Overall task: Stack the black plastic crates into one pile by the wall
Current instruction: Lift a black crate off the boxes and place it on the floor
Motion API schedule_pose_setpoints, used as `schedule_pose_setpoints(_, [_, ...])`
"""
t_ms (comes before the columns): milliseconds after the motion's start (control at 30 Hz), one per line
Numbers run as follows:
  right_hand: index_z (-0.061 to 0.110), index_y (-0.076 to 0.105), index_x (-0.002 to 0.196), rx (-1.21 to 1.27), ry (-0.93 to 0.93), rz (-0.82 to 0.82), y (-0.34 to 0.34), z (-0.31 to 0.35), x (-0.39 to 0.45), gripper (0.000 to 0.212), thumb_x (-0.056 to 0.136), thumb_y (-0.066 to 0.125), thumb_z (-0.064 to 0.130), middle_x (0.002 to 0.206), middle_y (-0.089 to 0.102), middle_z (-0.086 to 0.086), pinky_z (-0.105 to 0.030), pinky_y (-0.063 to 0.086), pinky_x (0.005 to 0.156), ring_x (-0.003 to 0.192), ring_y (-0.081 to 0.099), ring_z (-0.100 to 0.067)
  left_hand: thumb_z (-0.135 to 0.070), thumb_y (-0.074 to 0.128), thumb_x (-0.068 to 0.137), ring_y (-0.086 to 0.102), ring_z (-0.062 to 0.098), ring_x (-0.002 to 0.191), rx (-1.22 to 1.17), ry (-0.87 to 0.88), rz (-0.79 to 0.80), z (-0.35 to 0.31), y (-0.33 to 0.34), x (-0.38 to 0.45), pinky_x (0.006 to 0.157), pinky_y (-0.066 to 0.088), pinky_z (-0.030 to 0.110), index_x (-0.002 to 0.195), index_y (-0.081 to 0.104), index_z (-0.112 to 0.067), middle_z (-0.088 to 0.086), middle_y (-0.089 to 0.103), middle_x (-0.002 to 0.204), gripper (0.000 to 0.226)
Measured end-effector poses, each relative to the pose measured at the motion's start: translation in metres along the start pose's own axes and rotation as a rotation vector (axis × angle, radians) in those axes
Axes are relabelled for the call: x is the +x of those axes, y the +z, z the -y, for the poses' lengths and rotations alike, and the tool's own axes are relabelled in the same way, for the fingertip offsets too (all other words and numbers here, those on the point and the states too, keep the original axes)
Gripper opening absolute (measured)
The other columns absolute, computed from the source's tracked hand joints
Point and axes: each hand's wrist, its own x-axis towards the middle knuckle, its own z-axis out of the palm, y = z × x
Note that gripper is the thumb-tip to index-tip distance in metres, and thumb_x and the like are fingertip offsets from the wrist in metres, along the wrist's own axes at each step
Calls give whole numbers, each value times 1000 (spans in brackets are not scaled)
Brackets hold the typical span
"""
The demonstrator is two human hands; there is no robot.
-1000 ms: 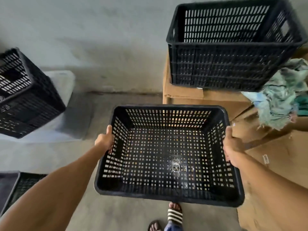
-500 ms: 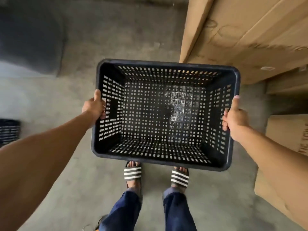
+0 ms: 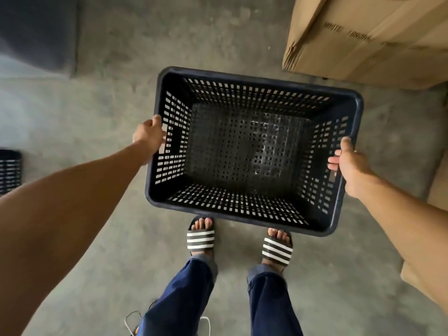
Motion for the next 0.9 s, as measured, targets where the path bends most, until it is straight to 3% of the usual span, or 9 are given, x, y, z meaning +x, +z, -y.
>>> schedule_pose_setpoints(100, [7,46,141,-132,-44,-41,-7,15,-26,64,100,38,55,144,52,-16,-40,40,100,123,53,-33,-53,28,100,58,34,114,133,14,-62,-15,-6,-21,95,47,40,146,42,-22,13,60,131,57])
schedule_pose_setpoints(233, [9,32,151,-164,-147,-11,-24,41,-73,57,104,42,39,156,37,-12,-38,33,109,139,41,-32,-50,29,100,59,36,115,165,46,-39,-40,-17,-64,98,49,44,151,32,-24,15,57,138,58])
schedule_pose_setpoints(333, [12,30,153,-165,-211,35,-47,60,-115,56,104,42,36,158,35,-10,-38,31,112,140,40,-31,-54,31,98,60,38,115,150,101,16,-65,-34,-100,101,48,49,148,37,-23,15,61,132,59])
schedule_pose_setpoints(500, [15,33,151,-154,-267,49,-111,83,-203,56,102,44,40,156,38,-10,-40,33,111,139,41,-30,-48,30,102,56,40,121,147,228,105,-128,-75,-188,105,44,47,144,44,-16,19,59,134,55])
schedule_pose_setpoints(633, [13,36,150,-116,-311,-12,-177,114,-279,55,102,45,40,154,41,-13,-39,35,109,138,42,-31,-42,31,104,51,36,127,92,354,140,-187,-119,-262,105,38,39,145,46,-15,17,54,141,51])
schedule_pose_setpoints(900, [3,47,139,-77,-513,-218,-301,205,-421,44,104,42,30,144,50,-17,-36,37,102,131,47,-33,-40,30,105,45,38,135,-94,594,145,-319,-215,-385,106,34,37,140,49,-1,22,49,146,55])
